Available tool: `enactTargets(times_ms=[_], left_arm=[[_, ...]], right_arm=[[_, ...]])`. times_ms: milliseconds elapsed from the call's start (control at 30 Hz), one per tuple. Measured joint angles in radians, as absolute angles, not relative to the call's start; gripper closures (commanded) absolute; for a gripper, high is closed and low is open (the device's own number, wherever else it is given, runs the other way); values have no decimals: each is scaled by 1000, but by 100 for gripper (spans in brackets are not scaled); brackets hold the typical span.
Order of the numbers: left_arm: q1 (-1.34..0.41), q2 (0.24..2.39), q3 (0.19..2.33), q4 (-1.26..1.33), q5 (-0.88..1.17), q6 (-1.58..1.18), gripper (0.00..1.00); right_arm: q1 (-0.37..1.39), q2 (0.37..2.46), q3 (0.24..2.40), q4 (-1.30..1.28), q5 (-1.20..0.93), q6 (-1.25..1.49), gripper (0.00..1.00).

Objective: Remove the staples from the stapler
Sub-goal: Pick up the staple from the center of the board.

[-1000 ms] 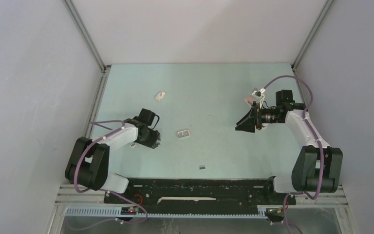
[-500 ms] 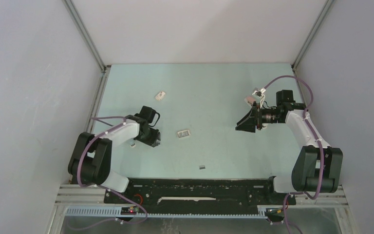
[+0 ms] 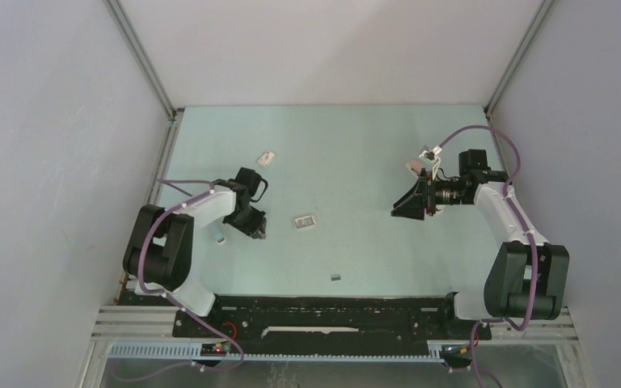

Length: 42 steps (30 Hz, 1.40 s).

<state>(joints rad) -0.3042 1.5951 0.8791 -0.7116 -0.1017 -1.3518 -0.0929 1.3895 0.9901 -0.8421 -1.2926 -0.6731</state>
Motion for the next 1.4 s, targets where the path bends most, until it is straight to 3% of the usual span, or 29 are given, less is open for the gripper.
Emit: enactTargets(times_ms=[433,1400], left_arm=[[-304,1631,922,-733,-100,-1210,82],[-416,1500,865,-667,-135,-1088,85]], right_arm=[[-98,1390,990,-849,-1296,-680,45],[-98,1390,990,-849,-1296,-684,45]])
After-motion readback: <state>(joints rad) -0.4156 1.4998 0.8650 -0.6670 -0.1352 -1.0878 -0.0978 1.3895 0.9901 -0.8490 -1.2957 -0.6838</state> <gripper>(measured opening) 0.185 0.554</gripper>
